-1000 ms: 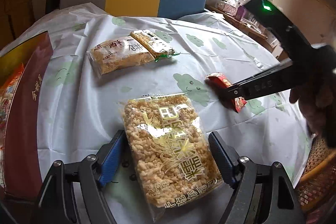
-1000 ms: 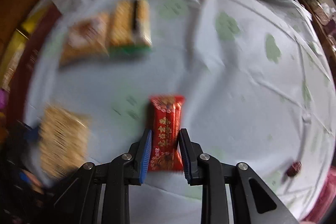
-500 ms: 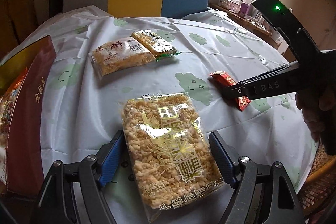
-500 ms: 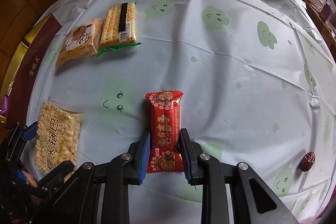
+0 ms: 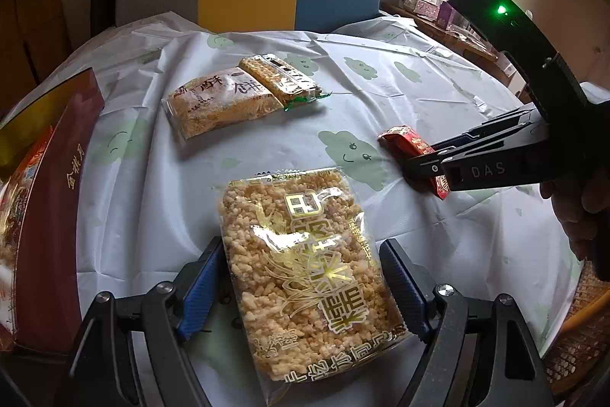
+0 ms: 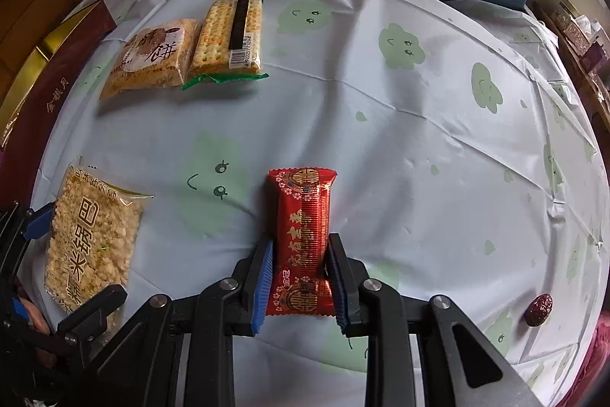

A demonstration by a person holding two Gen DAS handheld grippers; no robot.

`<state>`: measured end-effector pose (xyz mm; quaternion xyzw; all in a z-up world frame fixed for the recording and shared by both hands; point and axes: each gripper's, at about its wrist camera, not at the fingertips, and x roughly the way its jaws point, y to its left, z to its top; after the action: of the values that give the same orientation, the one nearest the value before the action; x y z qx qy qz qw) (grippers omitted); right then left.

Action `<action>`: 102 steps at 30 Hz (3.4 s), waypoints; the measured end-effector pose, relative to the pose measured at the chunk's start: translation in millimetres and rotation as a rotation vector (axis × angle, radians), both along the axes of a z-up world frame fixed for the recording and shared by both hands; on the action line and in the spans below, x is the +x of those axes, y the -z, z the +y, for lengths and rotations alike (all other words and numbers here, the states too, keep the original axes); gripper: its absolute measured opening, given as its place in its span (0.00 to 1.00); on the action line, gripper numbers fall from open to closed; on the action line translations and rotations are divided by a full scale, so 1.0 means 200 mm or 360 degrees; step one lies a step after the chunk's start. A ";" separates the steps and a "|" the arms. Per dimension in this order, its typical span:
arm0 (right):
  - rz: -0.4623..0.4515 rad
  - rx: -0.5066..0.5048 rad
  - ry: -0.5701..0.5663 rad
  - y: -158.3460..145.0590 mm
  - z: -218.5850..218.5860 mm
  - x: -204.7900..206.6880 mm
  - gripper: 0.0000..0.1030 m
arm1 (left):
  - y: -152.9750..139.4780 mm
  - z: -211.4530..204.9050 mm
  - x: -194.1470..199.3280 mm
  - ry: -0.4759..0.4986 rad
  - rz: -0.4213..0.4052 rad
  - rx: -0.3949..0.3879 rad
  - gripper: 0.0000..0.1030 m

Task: Organize snacks
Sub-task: 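Hold the red candy bar and rice-cracker bag above the table, then carry the rice-cracker bag into the gold box and open the left gripper, then move the left gripper back over the remaining snacks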

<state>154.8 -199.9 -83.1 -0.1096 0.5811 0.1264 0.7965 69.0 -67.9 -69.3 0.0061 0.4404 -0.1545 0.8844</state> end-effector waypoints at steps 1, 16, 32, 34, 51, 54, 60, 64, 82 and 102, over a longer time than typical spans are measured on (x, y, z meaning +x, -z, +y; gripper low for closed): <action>-0.0004 -0.0004 -0.0005 0.01 0.01 0.00 0.26 | 0.00 0.00 0.00 -0.0002 0.0002 0.0000 0.79; -0.0039 -0.0051 -0.0060 -0.02 0.02 -0.03 0.26 | -0.01 0.00 -0.01 0.0008 -0.0004 0.0033 0.75; -0.0101 -0.0121 -0.0108 -0.01 0.08 -0.10 0.26 | -0.09 0.12 -0.07 -0.0007 0.0005 -0.0087 0.74; -0.0104 -0.0123 -0.0111 -0.01 0.08 -0.10 0.26 | -0.13 0.15 -0.07 -0.0034 -0.0008 -0.0121 0.74; -0.0121 -0.0145 -0.0128 -0.01 0.09 -0.10 0.26 | -0.46 1.04 0.10 -0.0630 -0.0047 -0.0211 0.74; -0.0121 -0.0145 -0.0127 -0.01 0.09 -0.11 0.26 | -0.44 1.15 0.15 -0.0682 -0.0013 -0.0142 0.74; -0.0127 -0.0152 -0.0132 -0.01 0.09 -0.11 0.26 | -0.32 1.33 0.31 -0.0770 0.0099 -0.0067 0.74; -0.0129 -0.0150 -0.0125 -0.01 0.09 -0.11 0.26 | -0.21 1.38 0.35 -0.0842 0.0197 0.0006 0.75; -0.0132 -0.0153 -0.0136 -0.01 0.08 -0.11 0.26 | -0.31 1.31 0.13 -0.1022 -0.0027 0.0078 0.76; -0.0165 -0.0208 -0.0183 -0.01 0.10 -0.12 0.26 | -0.50 0.77 -0.02 -0.0594 -0.0230 0.0086 0.76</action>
<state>130.9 -179.6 -81.3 -0.2010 0.5389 0.1279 0.8080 64.1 85.8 31.3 -0.0409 0.3734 0.0248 0.9264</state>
